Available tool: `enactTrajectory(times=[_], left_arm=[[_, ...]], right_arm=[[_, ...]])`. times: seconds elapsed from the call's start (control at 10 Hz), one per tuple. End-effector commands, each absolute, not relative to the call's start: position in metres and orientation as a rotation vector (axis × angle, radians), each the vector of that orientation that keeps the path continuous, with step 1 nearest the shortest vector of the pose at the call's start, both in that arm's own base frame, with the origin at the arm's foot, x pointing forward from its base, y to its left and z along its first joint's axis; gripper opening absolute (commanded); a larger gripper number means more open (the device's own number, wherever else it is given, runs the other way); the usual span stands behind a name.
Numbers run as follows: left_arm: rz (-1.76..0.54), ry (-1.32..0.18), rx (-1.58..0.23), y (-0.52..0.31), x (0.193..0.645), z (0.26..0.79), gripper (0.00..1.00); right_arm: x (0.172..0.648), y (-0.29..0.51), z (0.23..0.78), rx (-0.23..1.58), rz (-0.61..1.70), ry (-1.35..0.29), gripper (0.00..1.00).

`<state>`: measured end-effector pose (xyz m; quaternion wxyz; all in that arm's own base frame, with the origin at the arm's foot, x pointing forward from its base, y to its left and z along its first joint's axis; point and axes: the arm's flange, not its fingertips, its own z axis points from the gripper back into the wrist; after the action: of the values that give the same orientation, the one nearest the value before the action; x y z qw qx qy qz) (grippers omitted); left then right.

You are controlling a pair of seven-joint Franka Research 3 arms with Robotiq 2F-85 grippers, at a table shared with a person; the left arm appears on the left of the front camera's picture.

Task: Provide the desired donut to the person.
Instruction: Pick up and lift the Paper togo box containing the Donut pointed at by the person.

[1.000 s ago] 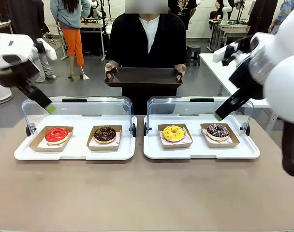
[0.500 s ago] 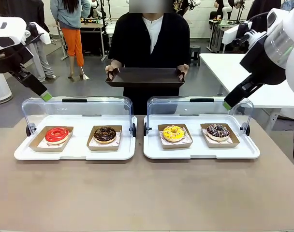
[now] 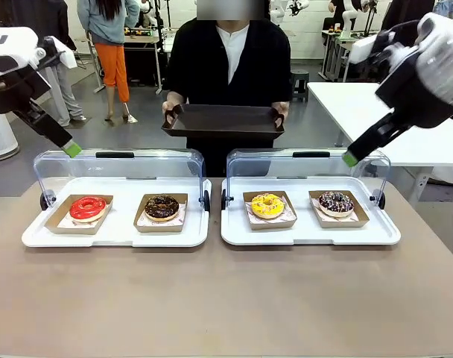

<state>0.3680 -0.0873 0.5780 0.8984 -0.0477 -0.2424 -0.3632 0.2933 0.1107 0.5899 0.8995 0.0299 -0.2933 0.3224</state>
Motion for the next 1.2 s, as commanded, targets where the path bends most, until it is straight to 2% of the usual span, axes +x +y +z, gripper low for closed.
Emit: enactTrajectory(times=[0.0,0.2,0.3,0.5,0.8,1.0,1.1], left_arm=[[-0.853,-0.465,-0.316,-0.072,0.400,0.586,1.00],[-0.939,-0.439,-0.530,-0.056,0.425,0.590,1.00],[-1.002,-0.453,-0.662,-0.043,0.437,0.591,1.00],[-1.080,-0.473,-0.833,-0.015,0.455,0.594,1.00],[-1.151,-0.608,-0.994,0.032,0.465,0.588,1.00],[-1.145,-0.682,-0.969,0.043,0.460,0.583,1.00],[-1.142,-0.614,-0.992,0.038,0.457,0.582,1.00]], right_arm=[[0.320,0.073,0.604,0.381,0.733,-0.599,1.00],[0.342,0.030,0.613,0.580,0.769,-0.607,1.00],[0.351,0.009,0.616,0.710,0.832,-0.632,1.00],[0.363,-0.021,0.618,0.848,0.991,-0.669,1.00],[0.374,-0.051,0.604,0.888,1.106,-0.672,1.00],[0.374,-0.058,0.599,0.887,1.124,-0.734,1.00],[0.367,-0.054,0.600,0.905,1.092,-0.690,1.00]])
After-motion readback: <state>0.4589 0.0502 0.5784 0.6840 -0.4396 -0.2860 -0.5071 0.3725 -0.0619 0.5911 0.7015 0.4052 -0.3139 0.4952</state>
